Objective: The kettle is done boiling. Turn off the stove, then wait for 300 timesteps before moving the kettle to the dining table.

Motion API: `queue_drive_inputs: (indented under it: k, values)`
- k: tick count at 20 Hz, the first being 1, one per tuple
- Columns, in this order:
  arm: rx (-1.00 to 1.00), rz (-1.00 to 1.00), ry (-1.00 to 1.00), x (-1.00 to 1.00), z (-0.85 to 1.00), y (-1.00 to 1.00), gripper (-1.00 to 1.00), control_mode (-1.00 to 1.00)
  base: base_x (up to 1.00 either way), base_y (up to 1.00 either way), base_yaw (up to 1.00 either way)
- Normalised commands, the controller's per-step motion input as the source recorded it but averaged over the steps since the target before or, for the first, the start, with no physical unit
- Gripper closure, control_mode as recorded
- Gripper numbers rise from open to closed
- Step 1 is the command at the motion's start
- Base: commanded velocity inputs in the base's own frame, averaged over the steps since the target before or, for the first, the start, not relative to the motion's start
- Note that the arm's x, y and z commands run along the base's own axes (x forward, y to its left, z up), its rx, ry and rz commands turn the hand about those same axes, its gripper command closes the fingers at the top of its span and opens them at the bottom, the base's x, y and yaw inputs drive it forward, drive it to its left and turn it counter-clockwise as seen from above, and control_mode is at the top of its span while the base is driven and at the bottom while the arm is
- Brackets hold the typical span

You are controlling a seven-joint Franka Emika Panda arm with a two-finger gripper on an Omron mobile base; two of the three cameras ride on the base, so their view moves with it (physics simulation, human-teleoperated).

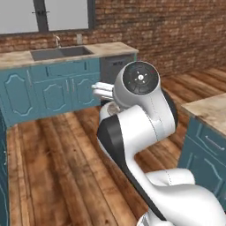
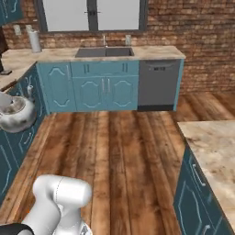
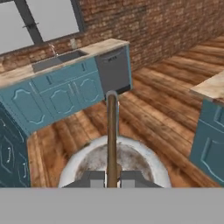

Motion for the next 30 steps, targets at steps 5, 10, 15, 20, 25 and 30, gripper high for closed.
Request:
queue_drive_inputs:
  k: [5, 10, 15, 20, 25, 30]
  values:
    - [0.00, 0.00, 0.00, 0.00, 0.00, 0.00, 1.00, 1.00, 0.40, 0.42, -0.53]
    - [0.00, 0.00, 0.00, 0.00, 0.00, 0.00, 1.00, 1.00, 0.67, 0.51, -0.43]
    - [0.00, 0.00, 0.00, 0.00, 0.00, 0.00, 1.00, 1.00, 0.85, 0.55, -0.42]
    - [0.00, 0.00, 0.00, 0.00, 0.00, 0.00, 1.00, 1.00, 0.77, 0.52, -0.40]
    - [0.00, 0.00, 0.00, 0.00, 0.00, 0.00, 1.00, 1.00, 0.58, 0.54, -0.45]
    - [0.00, 0.00, 0.00, 0.00, 0.00, 0.00, 1.00, 1.00, 0.44, 0.58, -0.49]
